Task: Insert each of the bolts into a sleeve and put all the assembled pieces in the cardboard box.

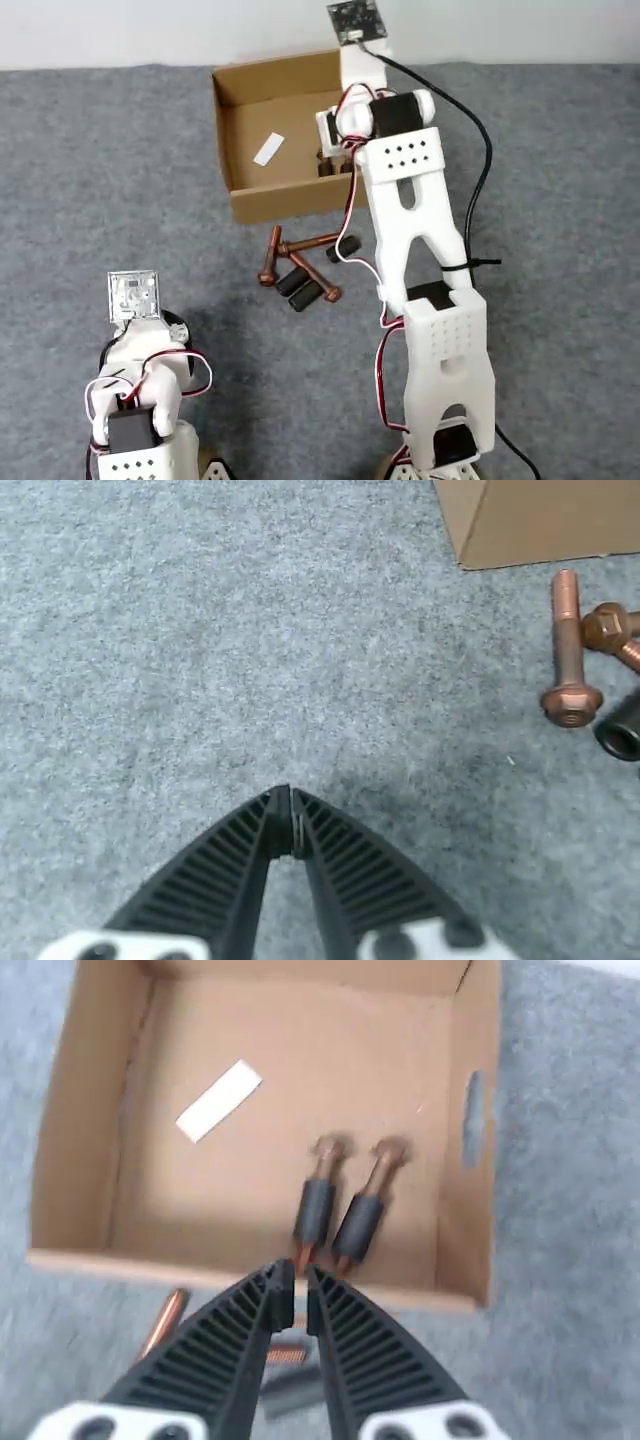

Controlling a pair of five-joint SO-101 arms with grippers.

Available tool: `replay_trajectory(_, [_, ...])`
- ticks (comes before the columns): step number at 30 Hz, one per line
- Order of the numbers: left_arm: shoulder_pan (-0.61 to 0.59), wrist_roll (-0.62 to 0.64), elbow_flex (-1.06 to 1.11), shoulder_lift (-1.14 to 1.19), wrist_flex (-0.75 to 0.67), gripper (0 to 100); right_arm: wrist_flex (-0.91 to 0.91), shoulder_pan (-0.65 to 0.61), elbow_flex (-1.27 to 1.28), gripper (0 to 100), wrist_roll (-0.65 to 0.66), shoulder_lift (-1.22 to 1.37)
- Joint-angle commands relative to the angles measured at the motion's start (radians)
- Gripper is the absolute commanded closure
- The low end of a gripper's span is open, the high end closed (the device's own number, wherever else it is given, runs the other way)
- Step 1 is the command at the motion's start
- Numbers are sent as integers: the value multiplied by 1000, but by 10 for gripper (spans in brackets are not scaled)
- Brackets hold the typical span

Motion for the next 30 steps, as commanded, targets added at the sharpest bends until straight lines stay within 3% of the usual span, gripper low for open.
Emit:
replay_trajectory(1, [-2,9,-5,-5,-28,995,139,-33,-91,990,12,-19])
replay_trajectory(5, [-2,9,-5,-5,-28,995,211,-61,-91,990,35,-24])
replay_trajectory(10, [-2,9,-5,-5,-28,995,211,-81,-17,990,273,-84])
replay_trajectory(15, [-2,9,-5,-5,-28,995,211,-105,242,990,308,-226])
replay_trajectory(24, [-3,9,-5,-5,-26,995,209,-180,684,985,603,-404])
replay_trajectory(30, [-3,9,-5,-5,-26,995,208,-262,798,840,756,-378])
